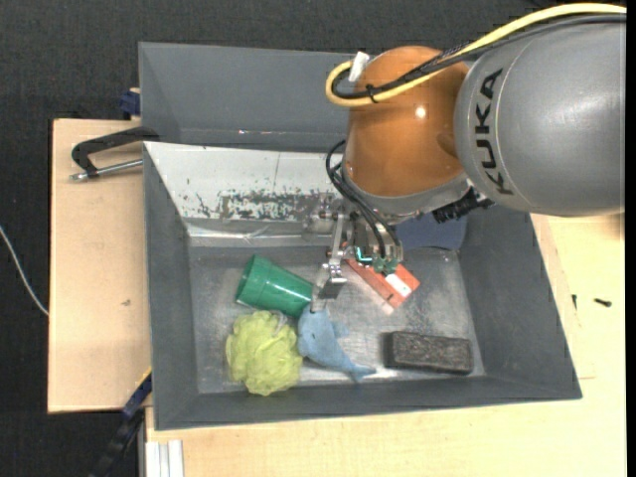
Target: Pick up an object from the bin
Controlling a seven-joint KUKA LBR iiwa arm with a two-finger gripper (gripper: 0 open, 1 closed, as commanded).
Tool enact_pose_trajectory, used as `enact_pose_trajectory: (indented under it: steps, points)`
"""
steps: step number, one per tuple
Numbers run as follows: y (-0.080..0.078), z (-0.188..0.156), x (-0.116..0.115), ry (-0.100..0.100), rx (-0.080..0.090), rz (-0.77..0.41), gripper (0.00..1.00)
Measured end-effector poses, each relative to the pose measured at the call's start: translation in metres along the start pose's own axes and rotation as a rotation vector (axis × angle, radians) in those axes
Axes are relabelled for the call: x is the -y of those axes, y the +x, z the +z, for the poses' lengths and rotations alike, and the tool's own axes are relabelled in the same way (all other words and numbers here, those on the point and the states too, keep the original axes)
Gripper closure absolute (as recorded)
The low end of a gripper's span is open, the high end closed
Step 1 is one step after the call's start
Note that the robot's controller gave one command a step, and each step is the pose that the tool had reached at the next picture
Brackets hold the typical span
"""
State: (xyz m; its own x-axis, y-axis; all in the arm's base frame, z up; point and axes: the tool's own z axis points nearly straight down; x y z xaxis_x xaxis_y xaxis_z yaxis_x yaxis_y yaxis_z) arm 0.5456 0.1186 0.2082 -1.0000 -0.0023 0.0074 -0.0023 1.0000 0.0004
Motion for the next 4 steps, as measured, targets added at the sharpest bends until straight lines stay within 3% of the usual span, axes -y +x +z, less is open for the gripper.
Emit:
enact_pose_trajectory:
  steps: [1, 2, 3, 4]
  points:
    - [-0.002, -0.005, 0.001, -0.001, 0.009, 0.002, 0.0]
    - [-0.004, 0.041, -0.006, -0.002, 0.016, -0.018, 0.0]
    - [-0.006, 0.13, -0.012, 0.001, 0.022, -0.275, 1.0]
    - [-0.006, 0.13, -0.012, 0.001, 0.022, -0.275, 1.0]
